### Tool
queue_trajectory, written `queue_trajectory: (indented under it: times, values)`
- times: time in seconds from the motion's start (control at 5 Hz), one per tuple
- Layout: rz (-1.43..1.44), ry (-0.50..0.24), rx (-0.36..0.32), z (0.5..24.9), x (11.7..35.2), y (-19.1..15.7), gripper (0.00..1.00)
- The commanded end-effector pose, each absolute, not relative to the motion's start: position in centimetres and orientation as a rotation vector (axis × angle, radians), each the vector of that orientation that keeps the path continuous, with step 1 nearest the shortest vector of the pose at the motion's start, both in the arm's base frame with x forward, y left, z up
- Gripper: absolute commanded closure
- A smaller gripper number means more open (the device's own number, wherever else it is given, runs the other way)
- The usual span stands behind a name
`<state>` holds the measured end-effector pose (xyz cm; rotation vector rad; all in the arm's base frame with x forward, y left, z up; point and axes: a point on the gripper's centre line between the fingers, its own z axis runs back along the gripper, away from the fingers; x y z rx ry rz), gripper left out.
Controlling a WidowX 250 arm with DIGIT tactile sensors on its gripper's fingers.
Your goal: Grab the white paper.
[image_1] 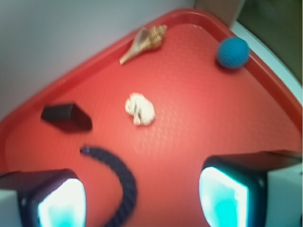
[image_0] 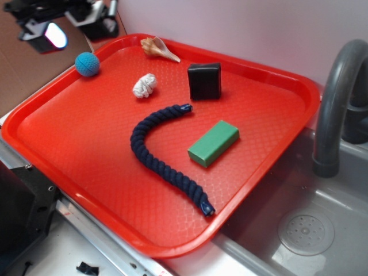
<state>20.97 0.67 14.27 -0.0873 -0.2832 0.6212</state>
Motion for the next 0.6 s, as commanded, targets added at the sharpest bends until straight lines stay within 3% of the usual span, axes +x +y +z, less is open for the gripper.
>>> queue_trajectory:
  times: [0.0,0.4]
  values:
    - [0.681,-0.209,-0.081,9.2,25.6,1.8,0.0]
    - [0.656,-0.135,-0.028,4.3,27.7,1.9,0.0]
